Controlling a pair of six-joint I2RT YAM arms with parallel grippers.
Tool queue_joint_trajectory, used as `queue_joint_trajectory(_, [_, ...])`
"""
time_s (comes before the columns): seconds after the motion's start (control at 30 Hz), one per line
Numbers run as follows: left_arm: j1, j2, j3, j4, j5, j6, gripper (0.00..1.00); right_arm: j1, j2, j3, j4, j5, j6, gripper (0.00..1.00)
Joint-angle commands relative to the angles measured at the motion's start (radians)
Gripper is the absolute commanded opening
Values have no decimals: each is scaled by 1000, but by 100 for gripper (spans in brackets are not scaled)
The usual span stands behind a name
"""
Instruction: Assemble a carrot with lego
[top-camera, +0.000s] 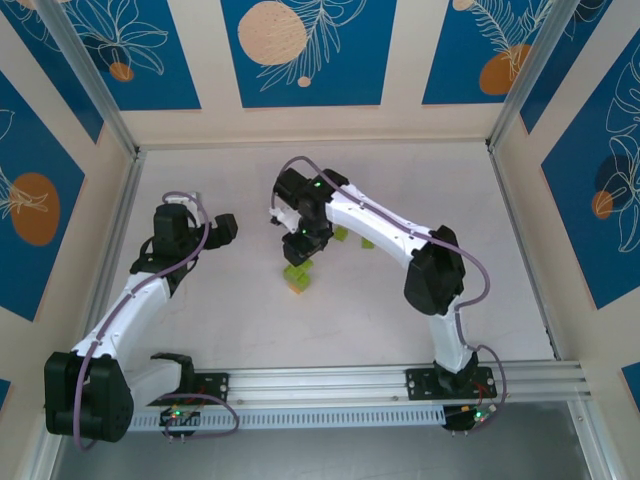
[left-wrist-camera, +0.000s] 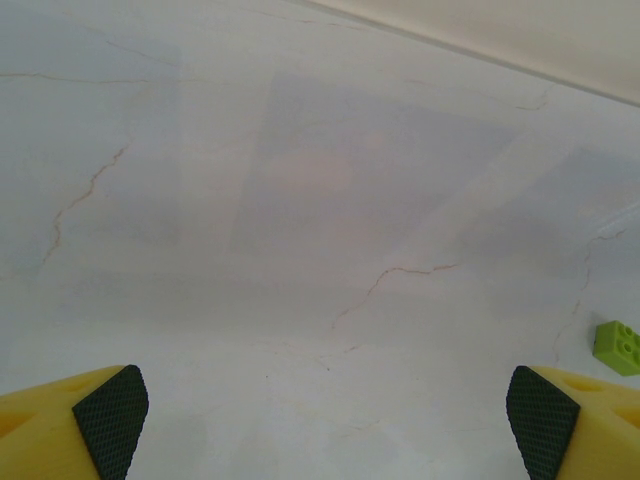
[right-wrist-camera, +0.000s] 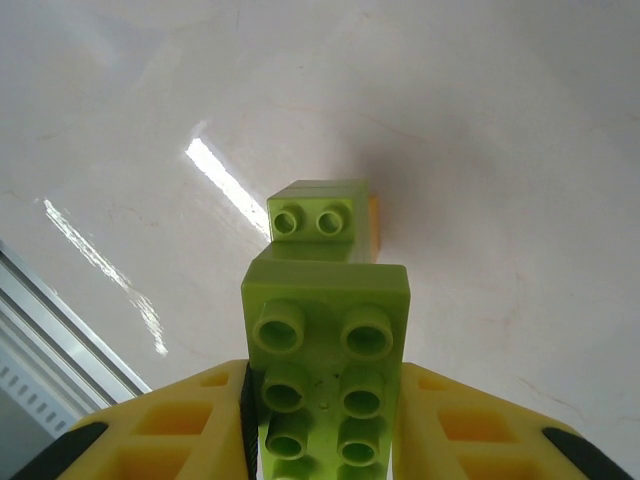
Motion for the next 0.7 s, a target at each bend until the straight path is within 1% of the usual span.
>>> queue_joint_trajectory(0.0, [-10,-7,16,14,22,14,95,13,24,54,-42,-37,-17,34])
queue_joint_trajectory(0.17, [-9,-9,14,14,21,15,95,21,55,70,-51,-38,-29,34])
queue_joint_trajectory(0.67, [-9,-6,13,15,19,16,95,34,82,49,-63,-51,-69,34])
